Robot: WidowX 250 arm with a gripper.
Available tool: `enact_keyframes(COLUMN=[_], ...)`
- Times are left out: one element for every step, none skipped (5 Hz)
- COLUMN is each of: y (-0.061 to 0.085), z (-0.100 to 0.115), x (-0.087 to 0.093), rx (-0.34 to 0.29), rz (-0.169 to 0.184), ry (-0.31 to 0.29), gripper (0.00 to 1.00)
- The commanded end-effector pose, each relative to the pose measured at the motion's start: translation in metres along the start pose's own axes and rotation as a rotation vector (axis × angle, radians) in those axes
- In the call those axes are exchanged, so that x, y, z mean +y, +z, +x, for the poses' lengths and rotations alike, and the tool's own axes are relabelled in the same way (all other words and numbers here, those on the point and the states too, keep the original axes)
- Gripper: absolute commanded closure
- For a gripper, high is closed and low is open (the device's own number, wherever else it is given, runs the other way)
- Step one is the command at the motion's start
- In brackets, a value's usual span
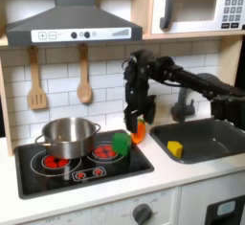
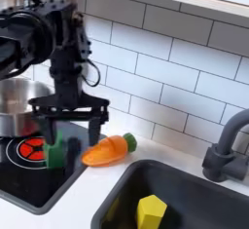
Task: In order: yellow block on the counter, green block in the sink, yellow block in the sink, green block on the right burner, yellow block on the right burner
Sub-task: 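Put the green block on the right burner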
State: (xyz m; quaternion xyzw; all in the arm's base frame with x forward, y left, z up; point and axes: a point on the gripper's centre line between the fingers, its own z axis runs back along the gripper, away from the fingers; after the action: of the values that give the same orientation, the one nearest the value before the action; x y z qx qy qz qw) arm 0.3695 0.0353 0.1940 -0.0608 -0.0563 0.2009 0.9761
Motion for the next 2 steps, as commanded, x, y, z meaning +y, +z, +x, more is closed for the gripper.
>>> enact_keyframes(y=[-0.004,-0.021], z=[-0.032,-0.05], x=[-0.05,-0.068], rx=[0.018,0.013], rz=[-0.061,-0.048], ry=[-0.052,-0.066], gripper=[0.0,0.0])
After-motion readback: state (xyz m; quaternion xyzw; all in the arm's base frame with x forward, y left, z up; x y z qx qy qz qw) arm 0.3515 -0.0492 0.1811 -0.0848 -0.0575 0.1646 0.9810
